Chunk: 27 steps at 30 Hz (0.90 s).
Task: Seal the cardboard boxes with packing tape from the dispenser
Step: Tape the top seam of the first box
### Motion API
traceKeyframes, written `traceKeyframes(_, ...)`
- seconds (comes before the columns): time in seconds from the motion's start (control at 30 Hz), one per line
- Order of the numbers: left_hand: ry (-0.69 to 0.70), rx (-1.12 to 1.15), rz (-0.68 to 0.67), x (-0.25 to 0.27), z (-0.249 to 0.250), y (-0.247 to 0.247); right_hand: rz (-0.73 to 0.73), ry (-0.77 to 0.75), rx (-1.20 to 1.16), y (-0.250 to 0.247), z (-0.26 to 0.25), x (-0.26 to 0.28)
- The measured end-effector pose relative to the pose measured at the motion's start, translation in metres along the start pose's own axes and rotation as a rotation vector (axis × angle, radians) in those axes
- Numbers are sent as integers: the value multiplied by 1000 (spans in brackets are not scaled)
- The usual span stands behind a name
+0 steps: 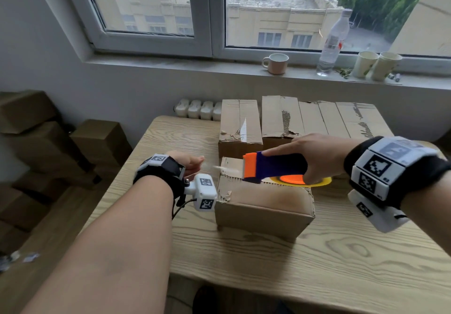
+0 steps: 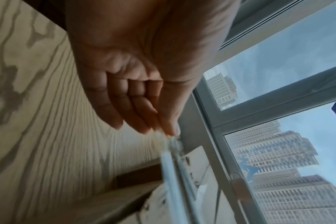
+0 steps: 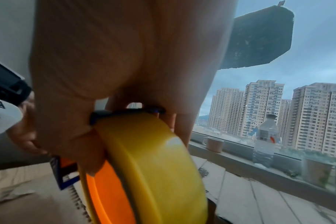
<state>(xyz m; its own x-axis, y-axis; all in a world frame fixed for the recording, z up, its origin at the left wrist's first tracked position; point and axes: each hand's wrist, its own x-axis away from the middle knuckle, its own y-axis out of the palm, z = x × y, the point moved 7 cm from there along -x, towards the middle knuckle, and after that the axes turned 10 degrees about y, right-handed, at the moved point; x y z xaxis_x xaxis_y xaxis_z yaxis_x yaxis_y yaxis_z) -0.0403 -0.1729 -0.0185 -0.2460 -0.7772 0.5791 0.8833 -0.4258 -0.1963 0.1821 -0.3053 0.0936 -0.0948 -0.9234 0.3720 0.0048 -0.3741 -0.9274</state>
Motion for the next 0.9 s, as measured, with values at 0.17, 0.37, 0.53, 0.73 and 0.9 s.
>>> traceKeyframes(0.17,-31,53,25,-3,-18,7,-18,30,-20,6,5,-1)
traceKeyframes(0.37,-57,92,50,-16,-33,10,-37,28,-23,16,4,-9)
traceKeyframes(0.53,-32,114,70,-29,-41,15,-36,39,-3,19,7,-16)
traceKeyframes(0.73,-63,131,48,-43,-56,23,-63,51,17,24,7,-25)
traceKeyframes(0.9,-90,111,7,-54,-67,34,-90,50,51,28,4,-34)
